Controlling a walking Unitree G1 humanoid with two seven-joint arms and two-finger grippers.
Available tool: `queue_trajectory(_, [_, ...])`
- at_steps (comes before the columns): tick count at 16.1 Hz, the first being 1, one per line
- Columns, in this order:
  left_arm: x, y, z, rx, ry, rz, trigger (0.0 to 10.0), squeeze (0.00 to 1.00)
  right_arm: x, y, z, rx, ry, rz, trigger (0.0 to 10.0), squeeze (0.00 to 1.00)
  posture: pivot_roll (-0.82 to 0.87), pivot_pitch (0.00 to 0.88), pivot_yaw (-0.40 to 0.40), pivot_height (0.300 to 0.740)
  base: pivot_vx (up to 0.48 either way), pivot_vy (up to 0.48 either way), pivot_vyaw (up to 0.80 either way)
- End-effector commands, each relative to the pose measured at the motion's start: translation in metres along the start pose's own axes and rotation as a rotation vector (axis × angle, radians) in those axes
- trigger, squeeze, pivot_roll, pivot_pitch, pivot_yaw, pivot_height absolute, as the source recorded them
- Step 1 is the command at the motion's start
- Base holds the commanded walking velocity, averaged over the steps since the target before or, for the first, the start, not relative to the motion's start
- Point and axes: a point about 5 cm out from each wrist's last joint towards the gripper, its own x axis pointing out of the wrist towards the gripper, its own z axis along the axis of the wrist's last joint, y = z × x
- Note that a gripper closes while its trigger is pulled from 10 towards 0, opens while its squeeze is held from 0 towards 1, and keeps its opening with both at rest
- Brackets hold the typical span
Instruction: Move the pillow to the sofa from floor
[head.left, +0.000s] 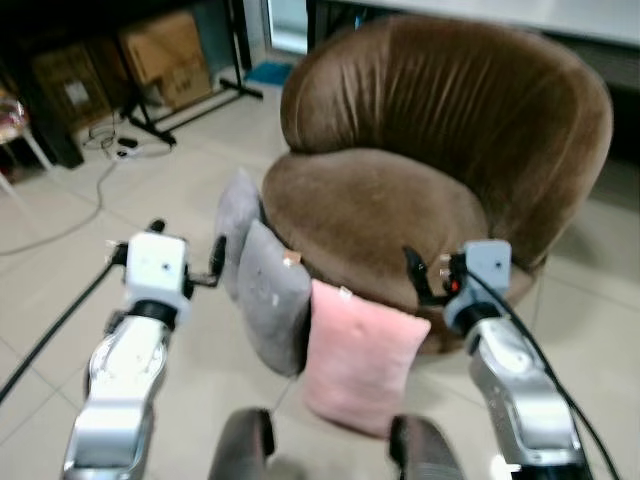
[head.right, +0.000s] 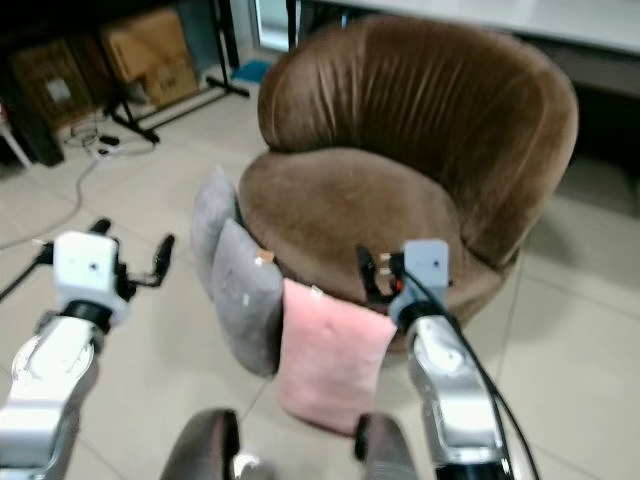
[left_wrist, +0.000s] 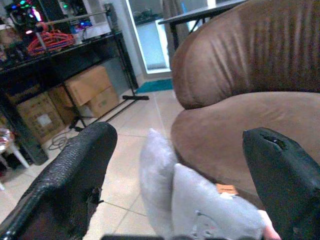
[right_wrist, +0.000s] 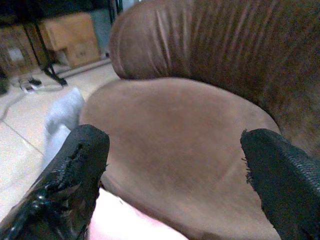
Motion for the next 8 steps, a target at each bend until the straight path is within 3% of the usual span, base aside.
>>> queue_trajectory(1, [-0.0020, 0.0004, -0.0008, 0.008, 0.005, 0.008, 10.0, 0.00, 0.0009, -0.0027, 0.0007, 0.025, -0.007, -0.003, 10.0, 0.00, -0.06, 0.000, 0.029, 0.595, 0.000, 0.000, 0.00])
queue_trajectory(2, [-0.0026, -0.0003, 0.0004, -0.015, 0.003, 0.014, 10.0, 0.00, 0.0026, -0.0018, 0.0010, 0.044, -0.013, 0.007, 10.0, 0.00, -0.06, 0.000, 0.027, 0.580, 0.000, 0.000, 0.00])
queue_trajectory(8, [-0.0011, 0.0044, 0.0042, 0.024, -0.034, 0.045, 10.0, 0.00, -0.0006, 0.0003, -0.0027, 0.043, -0.004, 0.003, 10.0, 0.00, -0.05, 0.000, 0.040, 0.515, 0.000, 0.000, 0.00])
